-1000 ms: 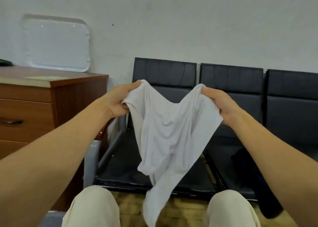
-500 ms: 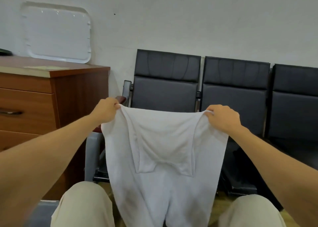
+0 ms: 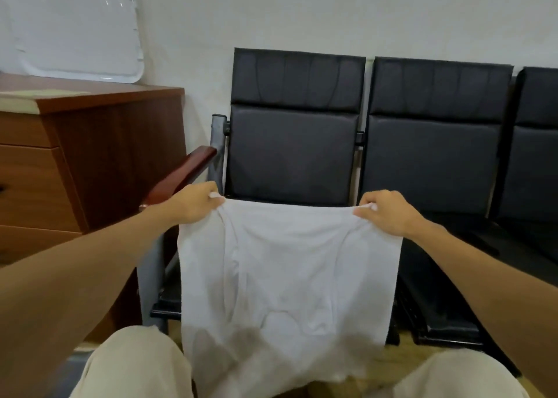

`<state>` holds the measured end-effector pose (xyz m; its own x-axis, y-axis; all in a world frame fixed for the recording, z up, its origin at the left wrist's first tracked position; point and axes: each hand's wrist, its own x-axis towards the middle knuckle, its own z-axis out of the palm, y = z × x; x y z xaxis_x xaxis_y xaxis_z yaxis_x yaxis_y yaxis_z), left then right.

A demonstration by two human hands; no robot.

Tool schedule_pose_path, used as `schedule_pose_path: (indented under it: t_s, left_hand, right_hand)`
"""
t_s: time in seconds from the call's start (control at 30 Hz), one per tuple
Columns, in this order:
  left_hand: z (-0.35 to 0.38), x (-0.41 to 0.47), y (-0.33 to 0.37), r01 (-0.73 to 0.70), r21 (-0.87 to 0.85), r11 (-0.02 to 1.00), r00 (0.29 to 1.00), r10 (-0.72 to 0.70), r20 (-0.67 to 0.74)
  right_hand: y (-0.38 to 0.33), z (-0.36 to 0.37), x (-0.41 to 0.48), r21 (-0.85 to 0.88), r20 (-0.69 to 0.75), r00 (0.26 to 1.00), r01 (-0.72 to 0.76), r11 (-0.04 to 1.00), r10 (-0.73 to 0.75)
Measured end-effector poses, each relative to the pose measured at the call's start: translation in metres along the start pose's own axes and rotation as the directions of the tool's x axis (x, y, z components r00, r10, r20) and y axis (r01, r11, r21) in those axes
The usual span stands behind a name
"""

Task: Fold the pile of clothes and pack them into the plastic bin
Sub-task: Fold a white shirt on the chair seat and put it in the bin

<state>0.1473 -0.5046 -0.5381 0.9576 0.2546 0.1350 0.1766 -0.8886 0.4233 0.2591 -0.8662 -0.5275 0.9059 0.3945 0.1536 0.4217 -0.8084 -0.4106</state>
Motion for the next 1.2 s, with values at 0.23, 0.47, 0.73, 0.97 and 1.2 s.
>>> schedule_pose_path:
  t_s: [0.23, 0.47, 0.73, 0.97, 1.2]
  left_hand:
    - [0.038, 0.065, -0.007, 0.059, 0.137, 0.989, 0.979, -0.030, -0.203]
    - [0.078, 0.151, -0.021, 0.044, 0.336, 0.941, 0.961, 0.052, -0.271]
    - [0.142, 0.244, -0.049, 0.092, 0.366, 0.926, 0.966, 0.006, -0.258]
    - [0.197, 0.221, -0.061, 0.054, 0.225, 0.973, 0.995, -0.033, -0.098]
    - [0.183, 0.109, -0.043, -0.130, -0.039, 0.991, 0.962, 0.135, 0.237]
  right_hand:
    - [0.018, 0.032, 0.069, -0.226, -0.235, 0.968, 0.033, 0.974, -0.087]
    - [0.051, 0.072, 0.157, -0.519, -0.145, 0.961, 0.130, 0.845, -0.237]
    - [0.085, 0.132, 0.252, -0.508, -0.164, 0.958, 0.122, 0.853, -0.235]
    - [0.096, 0.181, 0.224, -0.384, 0.006, 0.994, 0.107, 0.917, -0.113]
    - [0.070, 0.169, 0.125, -0.181, 0.281, 0.951, 0.187, 0.965, -0.132]
